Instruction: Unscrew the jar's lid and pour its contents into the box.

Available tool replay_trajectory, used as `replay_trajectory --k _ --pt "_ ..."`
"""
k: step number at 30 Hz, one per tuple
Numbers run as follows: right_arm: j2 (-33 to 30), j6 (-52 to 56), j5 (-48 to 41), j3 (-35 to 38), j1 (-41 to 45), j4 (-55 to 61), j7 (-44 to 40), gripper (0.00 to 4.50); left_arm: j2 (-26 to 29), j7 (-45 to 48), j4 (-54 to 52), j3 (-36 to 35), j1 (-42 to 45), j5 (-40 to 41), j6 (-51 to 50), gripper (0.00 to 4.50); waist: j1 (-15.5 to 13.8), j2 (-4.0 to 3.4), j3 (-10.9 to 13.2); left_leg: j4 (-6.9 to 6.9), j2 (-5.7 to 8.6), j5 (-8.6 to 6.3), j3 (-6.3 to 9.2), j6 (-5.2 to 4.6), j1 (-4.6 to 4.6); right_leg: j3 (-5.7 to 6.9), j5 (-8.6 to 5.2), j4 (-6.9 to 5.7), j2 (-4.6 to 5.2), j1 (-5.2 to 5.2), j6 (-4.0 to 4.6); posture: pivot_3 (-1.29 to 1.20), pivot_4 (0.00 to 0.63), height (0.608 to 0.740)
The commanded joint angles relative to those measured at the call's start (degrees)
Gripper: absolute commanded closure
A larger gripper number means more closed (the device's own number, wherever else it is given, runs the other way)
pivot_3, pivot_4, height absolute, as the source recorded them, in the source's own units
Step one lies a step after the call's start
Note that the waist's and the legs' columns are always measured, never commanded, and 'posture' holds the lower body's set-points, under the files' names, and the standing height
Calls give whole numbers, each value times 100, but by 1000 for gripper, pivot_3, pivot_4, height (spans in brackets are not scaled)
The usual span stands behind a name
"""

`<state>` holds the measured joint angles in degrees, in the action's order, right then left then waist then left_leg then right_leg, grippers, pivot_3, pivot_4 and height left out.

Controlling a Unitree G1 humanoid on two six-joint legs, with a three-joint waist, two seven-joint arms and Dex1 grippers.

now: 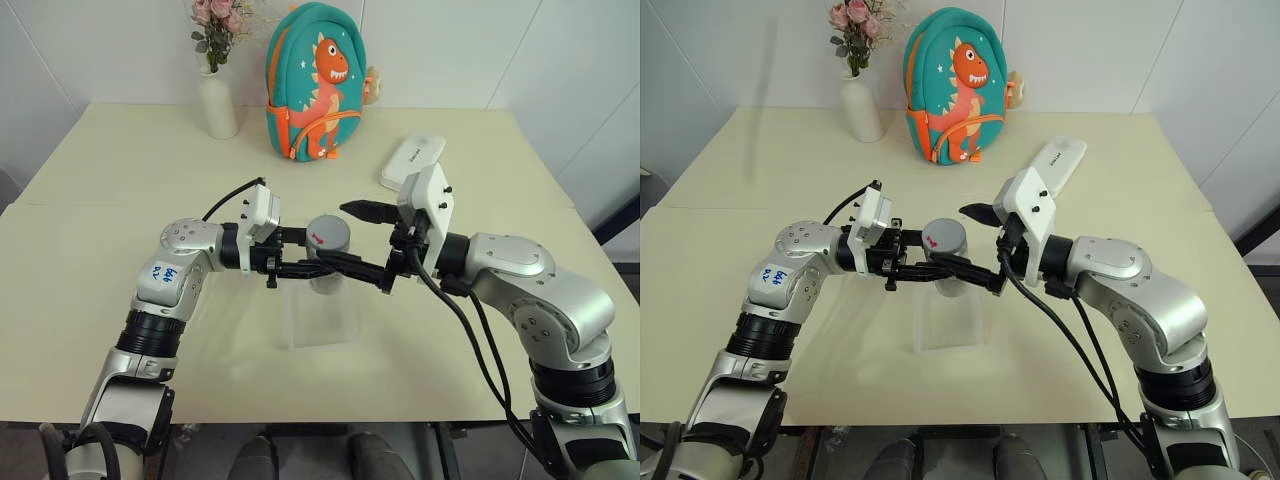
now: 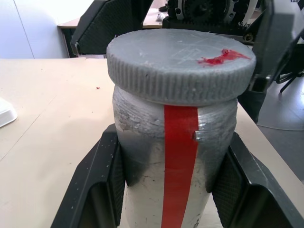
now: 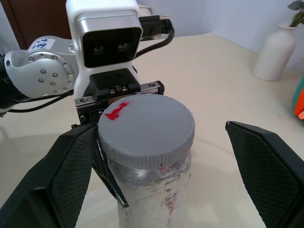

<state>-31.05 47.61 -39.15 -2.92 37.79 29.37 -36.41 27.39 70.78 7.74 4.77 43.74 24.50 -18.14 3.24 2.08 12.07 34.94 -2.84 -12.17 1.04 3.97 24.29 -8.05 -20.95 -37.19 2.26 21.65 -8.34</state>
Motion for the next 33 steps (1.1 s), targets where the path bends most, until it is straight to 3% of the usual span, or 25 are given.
replay_trajectory --k 1,28,31,33 --pt "3 -28 -215 132 8 311 -65 36 -4 29 -63 -24 88 0 107 2508 0 0 0 0 0 0 0 0 0 0 0 0 0 0 0 0 150 740" --pt "477 -521 245 -205 250 -206 -154 36 -14 12 -128 -17 75 28 87 2508 1 0 0 0 0 0 0 0 0 0 0 -1 0 0 0 0 150 740" --pt "555 -540 199 -148 261 -203 -149 590 -23 9 -120 -11 78 24 89 2508 1 0 0 0 0 0 0 0 0 0 0 0 0 0 0 0 150 740" --pt "579 -537 179 -128 257 -180 -155 1281 -28 1 -129 -7 70 23 88 2508 0 0 0 0 0 0 0 0 0 0 0 0 0 0 0 0 150 740"
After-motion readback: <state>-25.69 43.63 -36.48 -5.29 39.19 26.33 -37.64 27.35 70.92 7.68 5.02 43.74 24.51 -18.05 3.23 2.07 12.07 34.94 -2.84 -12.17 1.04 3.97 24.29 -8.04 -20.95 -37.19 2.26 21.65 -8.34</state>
